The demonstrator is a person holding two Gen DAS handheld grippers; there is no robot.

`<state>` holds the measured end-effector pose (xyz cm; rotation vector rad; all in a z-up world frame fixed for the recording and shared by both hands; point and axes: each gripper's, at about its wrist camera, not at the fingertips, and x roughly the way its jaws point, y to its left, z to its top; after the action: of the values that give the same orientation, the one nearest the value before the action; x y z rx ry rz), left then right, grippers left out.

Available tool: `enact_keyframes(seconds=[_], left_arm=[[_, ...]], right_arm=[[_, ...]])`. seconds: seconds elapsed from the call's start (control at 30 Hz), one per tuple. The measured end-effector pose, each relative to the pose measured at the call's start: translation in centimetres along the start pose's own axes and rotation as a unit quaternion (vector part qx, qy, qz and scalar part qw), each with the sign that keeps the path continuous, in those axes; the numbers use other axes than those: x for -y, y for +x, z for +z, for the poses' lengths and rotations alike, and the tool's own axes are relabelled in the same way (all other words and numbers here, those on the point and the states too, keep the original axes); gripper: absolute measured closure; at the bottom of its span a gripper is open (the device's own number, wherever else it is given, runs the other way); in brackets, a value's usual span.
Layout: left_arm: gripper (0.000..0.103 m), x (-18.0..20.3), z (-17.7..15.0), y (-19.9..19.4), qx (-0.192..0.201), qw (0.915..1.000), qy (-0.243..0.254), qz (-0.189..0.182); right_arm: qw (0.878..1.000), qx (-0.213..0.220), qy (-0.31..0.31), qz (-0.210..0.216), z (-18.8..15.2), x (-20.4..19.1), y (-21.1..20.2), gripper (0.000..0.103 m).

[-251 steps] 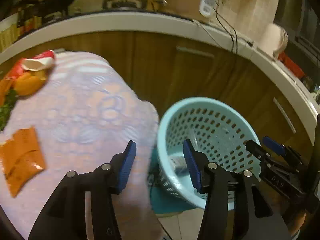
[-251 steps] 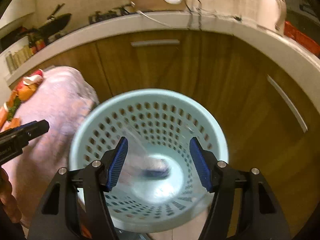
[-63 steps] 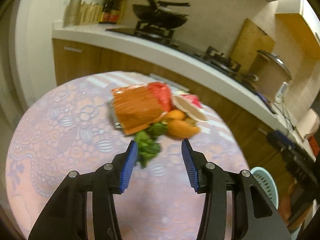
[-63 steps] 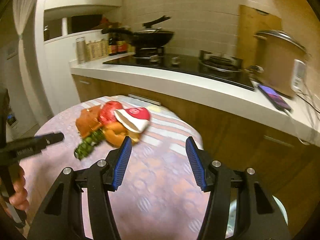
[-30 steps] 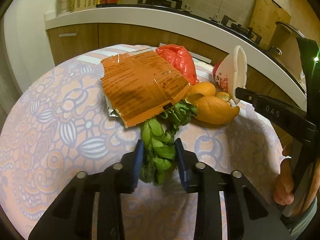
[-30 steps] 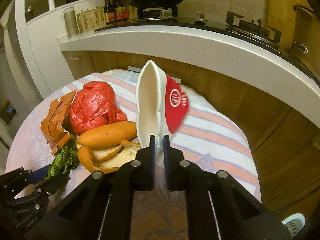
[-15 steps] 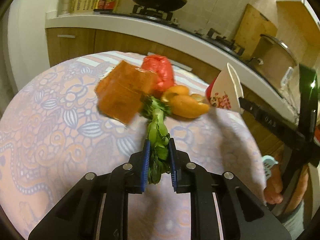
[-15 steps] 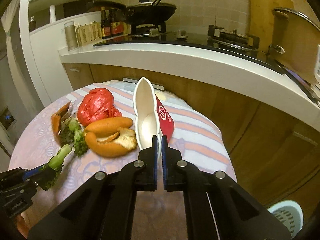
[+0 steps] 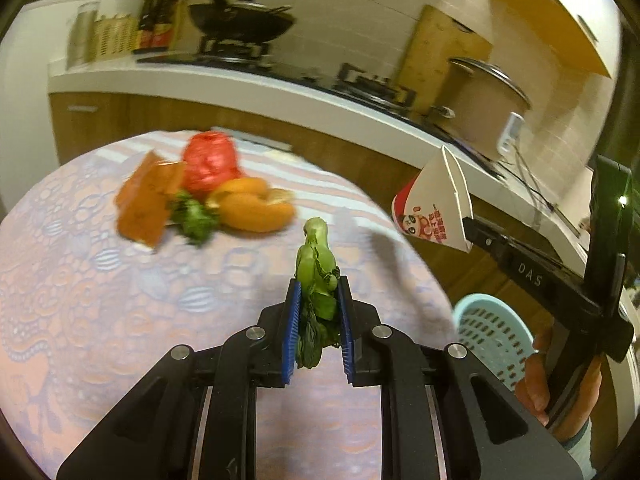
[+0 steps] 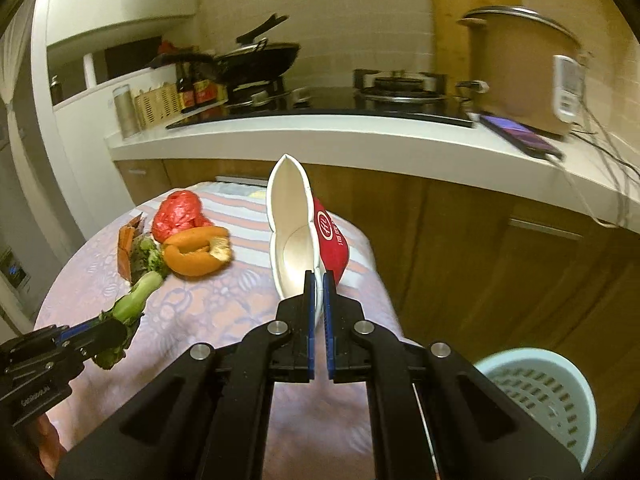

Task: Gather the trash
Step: 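Grasp the green vegetable stalk with the left tool while the right tool grasps the red-and-white paper cup, then carry the greens and paper cup over the blue basket and open both tools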

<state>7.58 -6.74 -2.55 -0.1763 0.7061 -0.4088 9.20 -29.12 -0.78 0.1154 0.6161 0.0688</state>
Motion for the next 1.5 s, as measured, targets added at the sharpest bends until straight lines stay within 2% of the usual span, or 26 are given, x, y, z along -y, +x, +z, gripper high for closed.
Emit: enact_keyframes(seconds=[0.3, 0.63, 0.93, 1.17, 1.27, 1.33, 1.37, 1.5], left_arm=[[0.087, 6.5, -1.5, 1.2, -0.008, 0.9977, 0.052, -0.042], [0.087, 14.7, -4.0, 3.3, -0.038, 0.9879, 0.114, -0.098], [0.087, 18.1, -6.4, 6.9, -0.095, 0.979, 0.124, -0.13], [0.086, 19.8, -7.2, 8.5, -0.115, 0.9742, 0.136, -0.139], [0.081, 20.6, -7.5, 9.3, -0.13, 0.9705, 0.148, -0.139], [0.067, 20.7, -8.2, 9.8, -0.14, 0.9686, 0.158, -0.131], [0.064, 20.7, -8.3, 9.9, -0.14, 0.9688, 0.159, -0.128], [0.061, 19.9, -8.5, 9.9, -0.143, 0.9701, 0.152, -0.123]], right_arm=[[0.999, 0.016, 0.019, -0.04, -2.9, 4.8, -4.8, 0.101], [0.994, -0.001, 0.056, -0.089, -7.4, 10.8, -8.3, 0.101], [0.988, -0.033, 0.103, -0.108, -11.5, 15.0, -9.1, 0.101], [0.984, -0.045, 0.13, -0.112, -12.6, 16.9, -9.3, 0.1], [0.981, -0.061, 0.147, -0.108, -13.2, 17.9, -8.8, 0.1], [0.98, -0.069, 0.154, -0.107, -13.6, 18.4, -8.6, 0.1], [0.979, -0.072, 0.156, -0.107, -13.7, 18.5, -8.5, 0.099], [0.979, -0.076, 0.164, -0.099, -13.9, 19.0, -8.4, 0.099]])
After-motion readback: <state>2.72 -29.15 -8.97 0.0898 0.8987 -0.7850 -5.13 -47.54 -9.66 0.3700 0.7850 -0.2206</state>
